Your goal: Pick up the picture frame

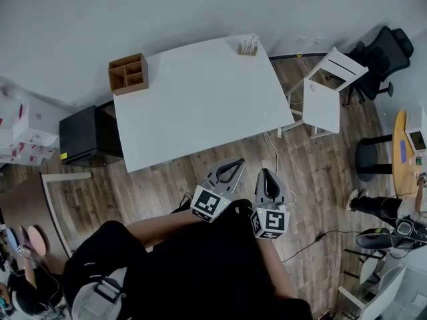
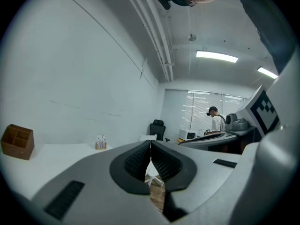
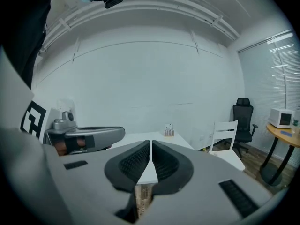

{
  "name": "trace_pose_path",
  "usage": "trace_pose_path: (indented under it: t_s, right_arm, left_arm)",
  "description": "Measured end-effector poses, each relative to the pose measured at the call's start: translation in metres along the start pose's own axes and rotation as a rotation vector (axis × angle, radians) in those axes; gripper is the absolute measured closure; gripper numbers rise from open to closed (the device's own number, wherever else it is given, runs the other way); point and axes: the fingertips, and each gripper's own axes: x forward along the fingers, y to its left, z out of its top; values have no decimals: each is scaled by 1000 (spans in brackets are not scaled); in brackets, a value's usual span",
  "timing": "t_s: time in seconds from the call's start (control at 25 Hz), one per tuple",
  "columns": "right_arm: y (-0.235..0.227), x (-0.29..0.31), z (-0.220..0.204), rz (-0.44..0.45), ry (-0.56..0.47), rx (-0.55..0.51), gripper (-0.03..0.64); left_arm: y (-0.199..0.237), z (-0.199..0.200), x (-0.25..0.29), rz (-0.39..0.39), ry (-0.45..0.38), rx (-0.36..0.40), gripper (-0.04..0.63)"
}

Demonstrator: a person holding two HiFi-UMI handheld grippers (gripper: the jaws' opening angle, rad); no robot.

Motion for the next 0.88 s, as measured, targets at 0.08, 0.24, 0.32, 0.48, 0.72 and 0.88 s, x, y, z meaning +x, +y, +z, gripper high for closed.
trace_pose_path:
  t_s: [0.08,0.24,0.32,0.48,0.72,0.88]
  right_arm:
    - [-4,8,2,3,-3,8,580]
    - [-8,32,4,39,-10,53,580]
    - [-13,49,6,54,-24,70,578]
    - [-40,100,12,89,-30,68,580]
    - [-66,186,32,189,-27,92,578]
    - [-100,239,51,209,-27,84,578]
  left_arm:
    - [6,-3,4,14,-3,-17,580]
    - [25,-3,12,64,10,-11,580]
    - [39,-5,16,94,20,-12,580]
    - [68,-10,47,107,28,-66,580]
    - [128,-8,107,192,74,-56,580]
    - [155,-4,160,210,73,-80,580]
